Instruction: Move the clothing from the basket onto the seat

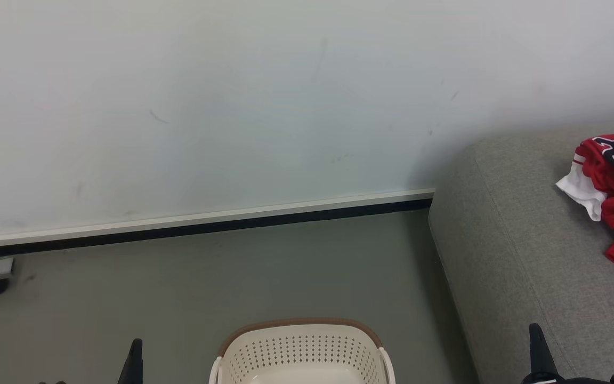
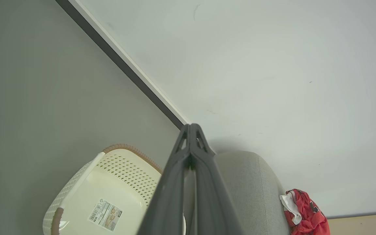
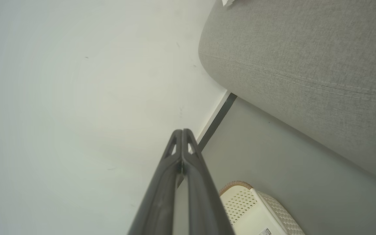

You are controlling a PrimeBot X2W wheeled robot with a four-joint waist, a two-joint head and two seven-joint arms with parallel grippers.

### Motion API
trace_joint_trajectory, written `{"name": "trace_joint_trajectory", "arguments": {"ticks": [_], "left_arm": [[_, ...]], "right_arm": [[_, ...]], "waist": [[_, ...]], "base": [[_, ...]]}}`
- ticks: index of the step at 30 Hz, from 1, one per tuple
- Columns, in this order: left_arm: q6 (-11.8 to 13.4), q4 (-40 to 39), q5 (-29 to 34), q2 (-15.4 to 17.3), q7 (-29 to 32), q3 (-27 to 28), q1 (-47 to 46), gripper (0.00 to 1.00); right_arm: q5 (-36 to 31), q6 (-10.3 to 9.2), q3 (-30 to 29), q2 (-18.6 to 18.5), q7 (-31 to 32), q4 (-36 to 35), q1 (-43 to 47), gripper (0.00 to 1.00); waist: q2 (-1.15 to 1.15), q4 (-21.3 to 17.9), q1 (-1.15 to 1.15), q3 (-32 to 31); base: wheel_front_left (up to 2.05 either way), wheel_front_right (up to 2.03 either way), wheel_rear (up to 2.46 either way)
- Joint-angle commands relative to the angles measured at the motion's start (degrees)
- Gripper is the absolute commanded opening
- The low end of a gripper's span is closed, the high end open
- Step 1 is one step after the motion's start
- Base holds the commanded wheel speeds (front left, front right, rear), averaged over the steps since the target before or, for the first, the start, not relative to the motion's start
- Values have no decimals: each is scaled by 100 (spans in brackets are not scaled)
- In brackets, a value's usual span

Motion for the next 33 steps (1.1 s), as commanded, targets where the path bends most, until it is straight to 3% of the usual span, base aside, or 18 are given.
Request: {"name": "trace_joint_trajectory", "arguments": {"ticks": [1,33], "left_arm": [[-45,-19,-140,10,37,31,-118,0],[-207,154,-1886,11,588,160,-433,0]], "right_arm": [[149,1,-38,-38,17,-67,-144,0],[2055,0,-433,-37,236,-161,-210,0]], "waist": [[0,-3,0,3],[0,-108,0,99]], "base": [[0,0,0],[0,0,0]]}}
